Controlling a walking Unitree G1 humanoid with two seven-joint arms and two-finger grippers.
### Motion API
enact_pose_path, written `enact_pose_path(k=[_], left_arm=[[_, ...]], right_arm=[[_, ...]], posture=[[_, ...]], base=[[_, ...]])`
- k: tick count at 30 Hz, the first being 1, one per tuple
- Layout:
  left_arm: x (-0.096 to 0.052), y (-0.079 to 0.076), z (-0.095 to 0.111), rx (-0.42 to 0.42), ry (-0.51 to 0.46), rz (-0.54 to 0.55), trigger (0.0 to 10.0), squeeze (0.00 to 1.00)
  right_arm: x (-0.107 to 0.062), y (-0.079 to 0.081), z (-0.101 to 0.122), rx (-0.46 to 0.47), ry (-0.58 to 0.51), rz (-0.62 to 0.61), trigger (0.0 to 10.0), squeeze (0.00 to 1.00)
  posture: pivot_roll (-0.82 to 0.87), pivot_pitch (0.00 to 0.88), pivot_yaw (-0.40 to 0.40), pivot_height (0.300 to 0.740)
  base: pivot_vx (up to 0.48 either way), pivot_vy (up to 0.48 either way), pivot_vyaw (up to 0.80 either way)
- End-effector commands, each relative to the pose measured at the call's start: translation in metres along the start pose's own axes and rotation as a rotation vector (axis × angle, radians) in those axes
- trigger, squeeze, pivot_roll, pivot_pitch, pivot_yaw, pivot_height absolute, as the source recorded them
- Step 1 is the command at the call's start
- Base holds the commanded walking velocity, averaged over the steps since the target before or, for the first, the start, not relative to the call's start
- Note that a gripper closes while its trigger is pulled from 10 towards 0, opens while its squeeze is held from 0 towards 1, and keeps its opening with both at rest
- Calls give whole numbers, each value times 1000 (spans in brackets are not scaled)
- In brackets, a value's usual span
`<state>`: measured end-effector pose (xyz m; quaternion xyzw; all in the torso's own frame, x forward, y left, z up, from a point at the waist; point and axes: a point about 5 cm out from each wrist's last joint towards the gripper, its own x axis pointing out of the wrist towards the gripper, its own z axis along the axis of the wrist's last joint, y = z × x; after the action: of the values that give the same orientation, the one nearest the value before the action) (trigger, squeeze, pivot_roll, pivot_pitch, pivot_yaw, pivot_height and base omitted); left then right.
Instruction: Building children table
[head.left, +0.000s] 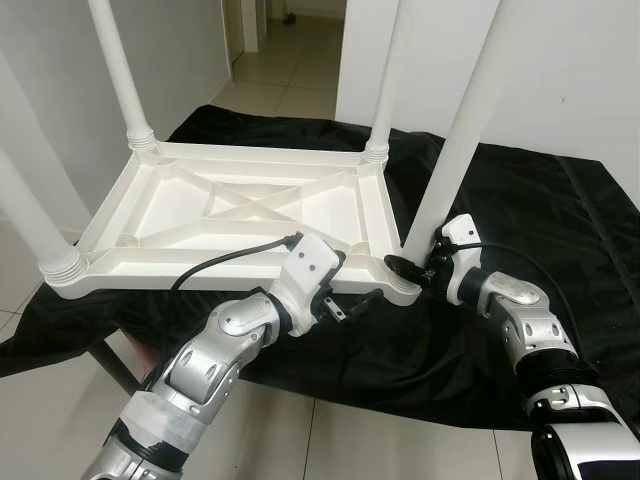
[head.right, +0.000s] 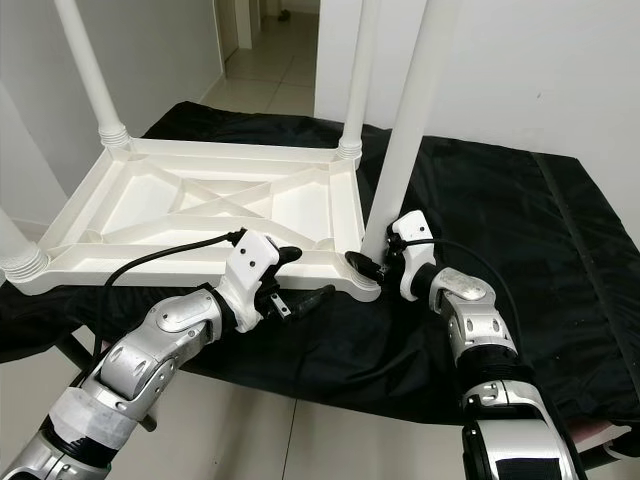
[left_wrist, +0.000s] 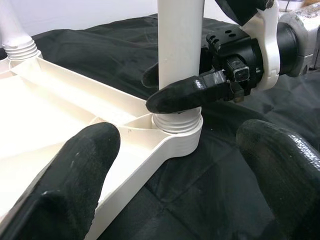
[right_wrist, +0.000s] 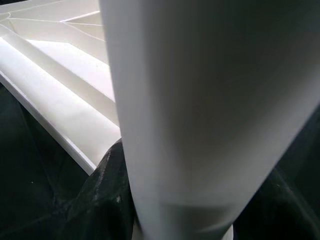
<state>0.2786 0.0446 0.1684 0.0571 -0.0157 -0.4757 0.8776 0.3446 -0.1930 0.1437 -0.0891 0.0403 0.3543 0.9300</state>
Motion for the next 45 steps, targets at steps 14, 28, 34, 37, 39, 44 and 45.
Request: enact_pose_path(k=[14, 28, 34, 37, 39, 44, 45], left_arm=[[-2, -11, -7, -14, 13, -74, 10000, 0], [-5, -7, -9, 0, 27, -85, 10000, 0], [-3, -9, -9, -3, 25, -92, 10000, 0], [-3, -12, -9, -2, 27, -108, 10000, 0], [-5, -12, -10, 0, 34, -117, 10000, 0], [-10, -11, -12, 3, 47, -119, 10000, 0], [-13, -11, -13, 11, 55, -115, 10000, 0]], right_arm=[[2, 28, -3, 160, -88, -232, 10000, 0], [5, 79, -15, 295, -73, -828, 10000, 0], [6, 85, -5, 340, -126, -799, 10000, 0], [4, 85, -5, 345, -144, -758, 10000, 1000], [2, 87, -6, 357, -164, -691, 10000, 1000], [-7, 81, -9, 323, -166, -611, 10000, 1000], [-13, 74, -8, 298, -161, -555, 10000, 624]], posture=[[-41, 0, -56, 740], [-43, 0, -57, 740], [-50, 0, -50, 740], [-46, 0, -45, 740], [-40, 0, -46, 740], [-35, 0, -48, 740], [-31, 0, -51, 740]], base=[[0, 0, 0], [0, 0, 0], [0, 0, 0], [0, 0, 0], [0, 0, 0], [0, 0, 0], [0, 0, 0]])
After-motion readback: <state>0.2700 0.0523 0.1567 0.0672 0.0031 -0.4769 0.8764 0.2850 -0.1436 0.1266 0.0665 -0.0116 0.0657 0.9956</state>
